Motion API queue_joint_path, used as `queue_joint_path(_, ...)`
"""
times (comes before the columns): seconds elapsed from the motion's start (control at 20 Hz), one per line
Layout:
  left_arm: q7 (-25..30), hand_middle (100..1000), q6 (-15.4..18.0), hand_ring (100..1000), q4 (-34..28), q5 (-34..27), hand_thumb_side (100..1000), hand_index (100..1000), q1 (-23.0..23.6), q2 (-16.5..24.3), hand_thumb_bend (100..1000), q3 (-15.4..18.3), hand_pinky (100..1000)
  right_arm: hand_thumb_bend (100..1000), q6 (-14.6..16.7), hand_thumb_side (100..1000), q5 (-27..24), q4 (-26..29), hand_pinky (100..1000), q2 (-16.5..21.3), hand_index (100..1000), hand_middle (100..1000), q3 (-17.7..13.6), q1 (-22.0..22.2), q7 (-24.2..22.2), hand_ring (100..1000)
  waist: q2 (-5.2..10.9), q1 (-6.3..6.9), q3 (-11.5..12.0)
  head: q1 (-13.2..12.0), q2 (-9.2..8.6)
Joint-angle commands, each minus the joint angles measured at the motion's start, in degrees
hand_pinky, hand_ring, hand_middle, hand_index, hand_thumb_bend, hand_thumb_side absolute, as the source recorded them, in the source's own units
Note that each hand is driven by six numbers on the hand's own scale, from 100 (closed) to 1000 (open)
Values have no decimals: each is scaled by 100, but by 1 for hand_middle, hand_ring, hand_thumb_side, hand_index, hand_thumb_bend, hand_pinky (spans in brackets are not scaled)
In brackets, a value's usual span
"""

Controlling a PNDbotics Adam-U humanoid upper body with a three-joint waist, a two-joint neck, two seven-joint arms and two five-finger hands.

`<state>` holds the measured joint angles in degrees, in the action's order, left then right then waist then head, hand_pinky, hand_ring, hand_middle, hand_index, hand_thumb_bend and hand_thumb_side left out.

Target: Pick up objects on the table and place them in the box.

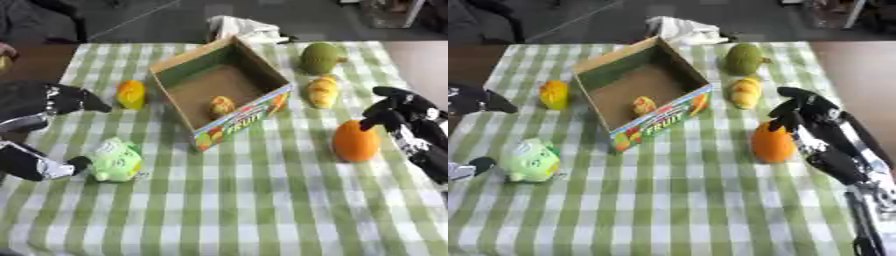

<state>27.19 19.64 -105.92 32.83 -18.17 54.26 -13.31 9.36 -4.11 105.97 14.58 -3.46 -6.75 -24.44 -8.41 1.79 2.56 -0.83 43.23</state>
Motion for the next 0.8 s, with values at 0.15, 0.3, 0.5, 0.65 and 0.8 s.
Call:
queue_joint_path(0.15,-38,804,219,795,433,546,440,938,-161,-123,353,-189,808,100,8,470,-31,66,708,69,872,606,-2,-55,-18,579,67,-5,-18,-35,-44)
queue_joint_path(0.3,-138,804,264,795,749,858,443,938,-215,-285,359,-278,808,100,6,470,-34,69,708,60,872,606,2,-58,-25,579,69,-8,-29,-46,-43)
queue_joint_path(0.5,-330,804,337,795,1132,1271,441,937,-268,-479,355,-369,807,100,3,470,-38,72,708,49,873,607,5,-63,-34,579,70,-15,-45,-62,-40)
queue_joint_path(0.65,-489,804,411,795,1328,1591,443,937,-290,-571,359,-418,807,100,1,470,-40,74,708,46,873,607,8,-62,-46,579,68,-16,-51,-77,-32)
queue_joint_path(0.8,-639,804,475,795,1445,1806,443,937,-294,-617,359,-446,807,100,0,470,-42,75,708,45,873,607,7,-62,-51,579,68,-16,-52,-80,-30)
